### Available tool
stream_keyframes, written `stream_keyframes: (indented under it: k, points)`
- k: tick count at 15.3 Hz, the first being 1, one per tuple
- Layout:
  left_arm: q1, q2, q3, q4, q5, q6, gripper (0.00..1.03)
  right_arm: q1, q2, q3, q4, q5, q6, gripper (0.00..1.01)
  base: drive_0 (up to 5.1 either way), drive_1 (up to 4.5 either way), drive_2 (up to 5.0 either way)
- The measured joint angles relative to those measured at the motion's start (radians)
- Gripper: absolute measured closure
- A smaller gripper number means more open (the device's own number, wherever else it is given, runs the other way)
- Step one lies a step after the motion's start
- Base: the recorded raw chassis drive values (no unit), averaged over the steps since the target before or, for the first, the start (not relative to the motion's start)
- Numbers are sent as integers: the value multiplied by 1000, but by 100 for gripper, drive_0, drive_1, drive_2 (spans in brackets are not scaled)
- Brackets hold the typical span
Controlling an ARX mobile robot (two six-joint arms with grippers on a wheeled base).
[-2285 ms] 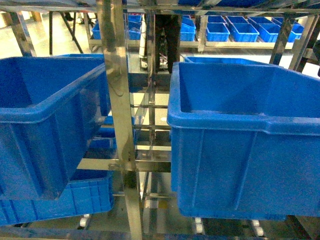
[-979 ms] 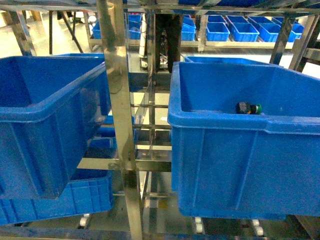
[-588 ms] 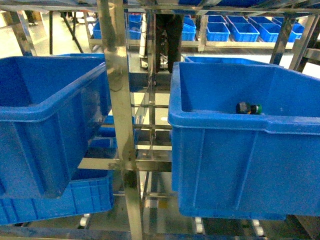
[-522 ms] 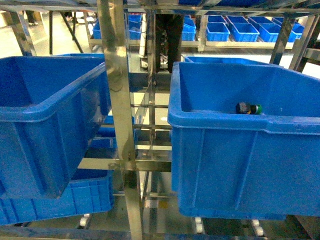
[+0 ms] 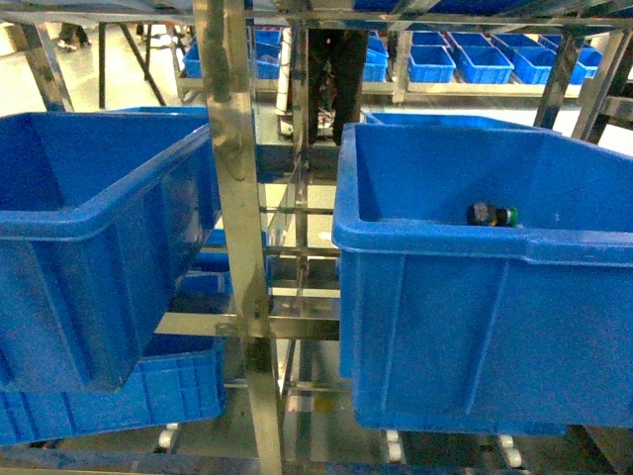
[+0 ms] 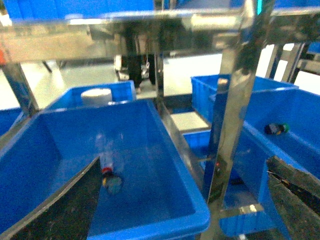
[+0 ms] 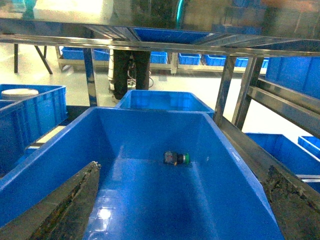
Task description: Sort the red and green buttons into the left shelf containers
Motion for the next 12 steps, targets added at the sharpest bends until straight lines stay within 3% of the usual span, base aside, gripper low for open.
stream_keyframes:
  k: [2,3,4,5,10,11,12]
  points:
    - [1,8,4,-8,1,-15,5,0,0,0,0,0,0,3,0,0,0]
    - [-8,27,-11,26,-30,-23,7,-24,-27,-8,-60,-60,7,13,0,0,0]
    - [-73,-15,-94,158,-182,-32,21,-55,-85,-63,-47,-105,11,27,0,0,0]
    - [-82,-72,-174,204,-229,-39,36,-86,-138,-117,-45,-130,13,42,0,0,0]
    - [-76,-174,-344,241,-247,-42,85,-154,-288,-246,-73,-203,14,92,0,0,0]
    - [-76,-210,-371,248,-247,-42,99,-172,-334,-274,-93,-218,17,99,0,0,0]
    - [-76,-230,-386,249,-247,-44,101,-180,-362,-290,-106,-226,17,99,0,0,0]
